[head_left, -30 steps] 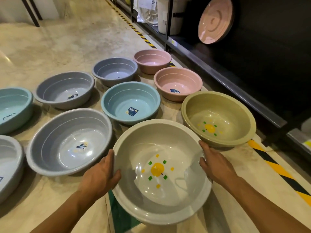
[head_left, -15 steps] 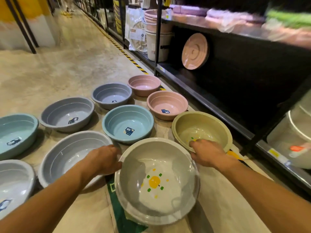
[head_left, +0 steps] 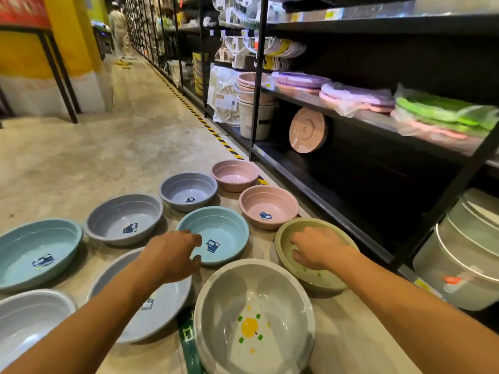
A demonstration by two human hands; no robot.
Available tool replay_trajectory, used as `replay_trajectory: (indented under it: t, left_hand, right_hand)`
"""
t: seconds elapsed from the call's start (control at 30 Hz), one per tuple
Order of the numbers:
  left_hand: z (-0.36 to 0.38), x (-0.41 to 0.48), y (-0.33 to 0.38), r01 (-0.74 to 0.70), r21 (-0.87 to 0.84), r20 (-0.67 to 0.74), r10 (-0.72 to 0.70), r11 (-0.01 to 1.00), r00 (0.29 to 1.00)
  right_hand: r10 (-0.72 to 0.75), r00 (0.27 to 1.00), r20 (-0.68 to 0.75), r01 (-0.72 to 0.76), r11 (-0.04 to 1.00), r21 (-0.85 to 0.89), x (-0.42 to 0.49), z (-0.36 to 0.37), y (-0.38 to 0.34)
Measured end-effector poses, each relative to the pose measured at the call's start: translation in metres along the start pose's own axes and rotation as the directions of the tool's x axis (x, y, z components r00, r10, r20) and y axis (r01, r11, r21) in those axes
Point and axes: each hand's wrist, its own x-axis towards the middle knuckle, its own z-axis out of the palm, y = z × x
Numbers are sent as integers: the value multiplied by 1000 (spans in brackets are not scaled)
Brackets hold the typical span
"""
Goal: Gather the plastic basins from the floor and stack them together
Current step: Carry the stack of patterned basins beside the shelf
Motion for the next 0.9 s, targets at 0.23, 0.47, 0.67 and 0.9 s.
replay_trajectory:
  t: [0.23,0.47,0.67,0.9]
  left_hand:
    - [16,48,28,74,41,2,-74,996,997]
    - [68,140,101,105,30,42,-106,994,993]
    - [108,245,177,49,28,-6,-49,998,999]
    - [192,329,226,130,-27,79,-128,991,989]
  right_hand:
    - [-134,989,-66,137,989,52,60,26,29]
    - [-136,990,-45,138,989,52,107,99,127]
    - [-5,997,-79,8,999,34,167,174,242]
    - [89,995,-41,-85,990,109,222,279,315]
